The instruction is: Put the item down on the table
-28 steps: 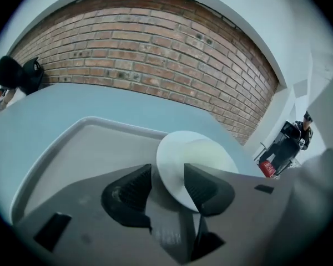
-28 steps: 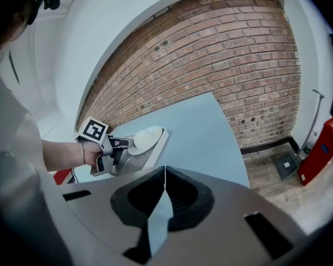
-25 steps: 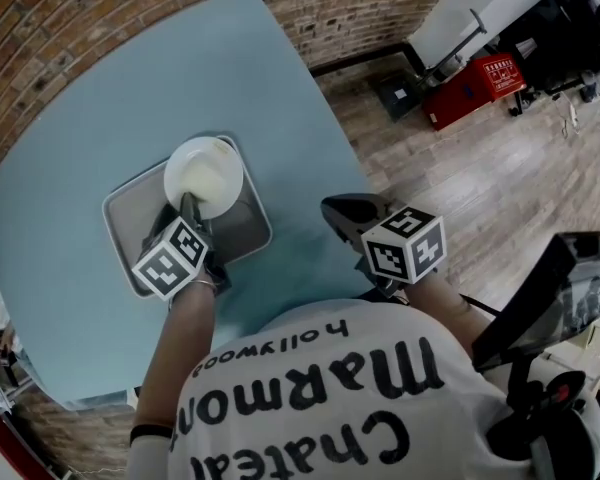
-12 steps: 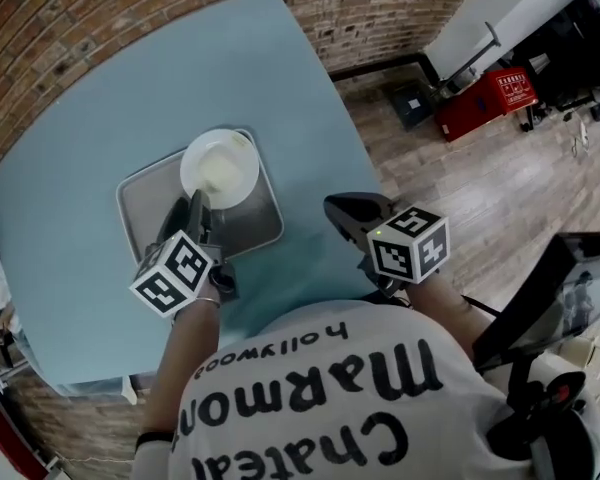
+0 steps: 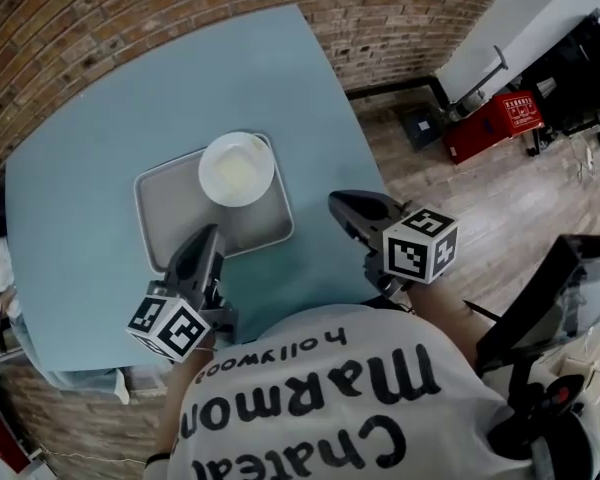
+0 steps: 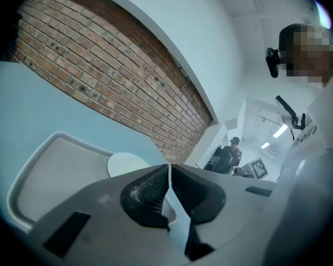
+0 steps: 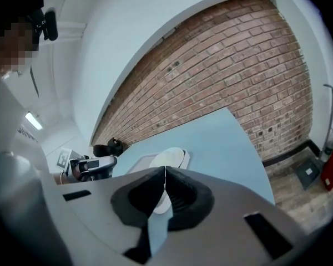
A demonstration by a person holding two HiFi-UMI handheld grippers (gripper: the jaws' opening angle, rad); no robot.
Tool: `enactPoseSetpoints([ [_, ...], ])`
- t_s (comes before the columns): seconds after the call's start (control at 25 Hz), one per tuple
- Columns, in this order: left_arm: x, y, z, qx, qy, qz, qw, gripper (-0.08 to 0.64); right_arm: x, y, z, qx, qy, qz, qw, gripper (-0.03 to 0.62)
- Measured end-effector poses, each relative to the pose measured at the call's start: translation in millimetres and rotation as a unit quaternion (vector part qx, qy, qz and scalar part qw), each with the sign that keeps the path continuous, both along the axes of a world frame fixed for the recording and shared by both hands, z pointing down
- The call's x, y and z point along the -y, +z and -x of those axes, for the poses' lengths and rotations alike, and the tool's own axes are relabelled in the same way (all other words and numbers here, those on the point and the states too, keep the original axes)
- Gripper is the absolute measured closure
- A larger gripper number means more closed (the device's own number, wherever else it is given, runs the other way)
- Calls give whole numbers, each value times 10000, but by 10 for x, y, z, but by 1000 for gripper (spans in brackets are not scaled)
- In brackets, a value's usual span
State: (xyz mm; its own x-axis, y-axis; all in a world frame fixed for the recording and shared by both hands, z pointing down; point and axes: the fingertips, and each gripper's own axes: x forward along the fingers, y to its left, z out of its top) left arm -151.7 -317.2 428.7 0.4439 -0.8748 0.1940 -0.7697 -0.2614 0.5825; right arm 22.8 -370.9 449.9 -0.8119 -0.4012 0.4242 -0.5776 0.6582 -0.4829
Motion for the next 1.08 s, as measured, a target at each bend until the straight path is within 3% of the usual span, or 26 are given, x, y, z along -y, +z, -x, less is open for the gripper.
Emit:
enactPoseSetpoints([
  [0.24,-95,-14,138,-179,-252,-38,9995,540,-32,-63,95,-295,-313,-439,9981,582],
  [1.08,-237,4,325,-317,-699,-65,9970,538,-123,-10,272,-318,-672,-238,9970,582],
])
